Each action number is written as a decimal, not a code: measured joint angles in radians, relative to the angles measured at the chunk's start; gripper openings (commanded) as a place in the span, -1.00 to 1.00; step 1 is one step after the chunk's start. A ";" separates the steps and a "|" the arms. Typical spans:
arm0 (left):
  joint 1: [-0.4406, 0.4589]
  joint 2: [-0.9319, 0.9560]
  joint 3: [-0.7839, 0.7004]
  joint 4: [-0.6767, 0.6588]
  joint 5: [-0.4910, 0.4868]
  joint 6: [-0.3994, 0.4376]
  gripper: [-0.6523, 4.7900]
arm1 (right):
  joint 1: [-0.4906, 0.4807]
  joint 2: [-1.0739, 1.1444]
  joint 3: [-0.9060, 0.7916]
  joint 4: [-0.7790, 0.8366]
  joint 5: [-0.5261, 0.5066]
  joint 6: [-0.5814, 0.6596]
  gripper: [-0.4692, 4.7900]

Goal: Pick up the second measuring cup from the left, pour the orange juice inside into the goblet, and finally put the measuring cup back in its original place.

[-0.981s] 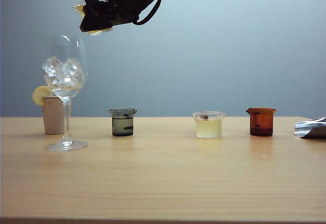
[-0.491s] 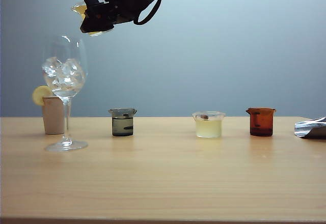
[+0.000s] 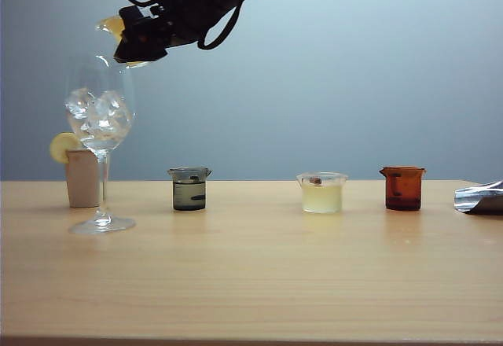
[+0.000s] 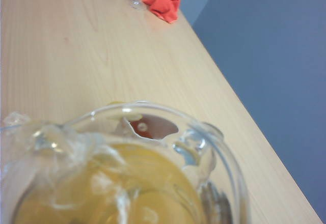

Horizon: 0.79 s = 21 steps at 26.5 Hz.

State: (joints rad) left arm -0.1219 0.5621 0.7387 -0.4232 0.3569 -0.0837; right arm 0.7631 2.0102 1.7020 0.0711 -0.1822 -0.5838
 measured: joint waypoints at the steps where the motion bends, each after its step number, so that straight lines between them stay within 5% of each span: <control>1: 0.000 0.000 0.000 0.000 0.000 0.000 -0.78 | 0.000 0.000 0.000 0.000 0.003 0.000 -0.83; 21: 0.000 0.000 0.000 -0.008 0.000 0.000 -0.78 | -0.002 0.000 0.000 0.016 0.032 -0.100 -0.83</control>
State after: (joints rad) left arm -0.1219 0.5621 0.7387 -0.4313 0.3569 -0.0837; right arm 0.7616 2.0106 1.7020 0.0872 -0.1505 -0.6834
